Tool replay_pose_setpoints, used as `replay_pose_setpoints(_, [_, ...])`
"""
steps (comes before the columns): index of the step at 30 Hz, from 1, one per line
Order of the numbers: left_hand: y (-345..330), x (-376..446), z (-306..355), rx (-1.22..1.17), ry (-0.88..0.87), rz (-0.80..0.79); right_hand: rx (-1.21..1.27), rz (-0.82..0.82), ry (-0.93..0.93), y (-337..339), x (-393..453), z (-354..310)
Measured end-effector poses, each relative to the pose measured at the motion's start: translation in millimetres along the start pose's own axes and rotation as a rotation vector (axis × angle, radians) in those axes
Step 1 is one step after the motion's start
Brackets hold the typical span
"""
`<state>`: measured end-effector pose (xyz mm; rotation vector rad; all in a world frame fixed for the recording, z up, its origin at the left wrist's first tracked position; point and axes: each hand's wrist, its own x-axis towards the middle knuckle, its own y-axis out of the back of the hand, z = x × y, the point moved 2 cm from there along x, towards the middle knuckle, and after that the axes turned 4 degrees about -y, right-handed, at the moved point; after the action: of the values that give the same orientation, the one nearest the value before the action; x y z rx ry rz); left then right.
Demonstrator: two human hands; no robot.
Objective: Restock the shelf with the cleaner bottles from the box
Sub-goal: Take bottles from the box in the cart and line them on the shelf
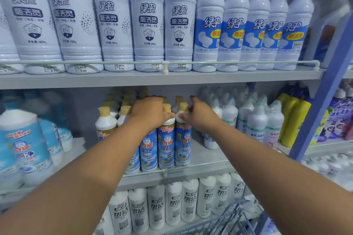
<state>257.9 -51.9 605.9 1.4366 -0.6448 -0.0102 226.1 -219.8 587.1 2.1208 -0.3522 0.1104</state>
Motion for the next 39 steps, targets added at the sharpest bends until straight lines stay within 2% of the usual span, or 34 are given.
replay_pose_setpoints(4, [-8.7,-17.6,-6.3,-0.029,-0.09,0.144,-0.028,0.036,-0.029,-5.1,-20.3,8.0])
replay_pose_setpoints(7, [-15.0,-43.0,-5.9,-0.072,-0.136,0.201,-0.061,-0.01,-0.042,-8.4,-40.2,16.2])
replay_pose_setpoints(12, [-26.7,-103.0,9.4,-0.028,-0.08,0.211,-0.189,-0.018,0.115,-12.8,-91.0,32.6])
replay_pose_setpoints(19, [-69.0,-203.3,54.8,-0.02,0.093,-0.057,-0.334,-0.127,0.248,-62.0,-178.5,93.8])
replay_pose_setpoints(24, [-107.1,-271.1,79.1,-0.029,0.128,-0.132,-0.399,-0.278,0.223,-102.5,-235.0,135.3])
replay_pose_setpoints(33, [-183.0,-345.7,88.7,-0.099,0.272,-0.381,-0.425,-0.465,0.147,-169.7,-289.9,178.4])
replay_pose_setpoints(39, [-232.3,-376.4,78.1,-0.062,0.216,-0.566,-0.464,-0.542,0.088,-224.0,-313.5,196.4])
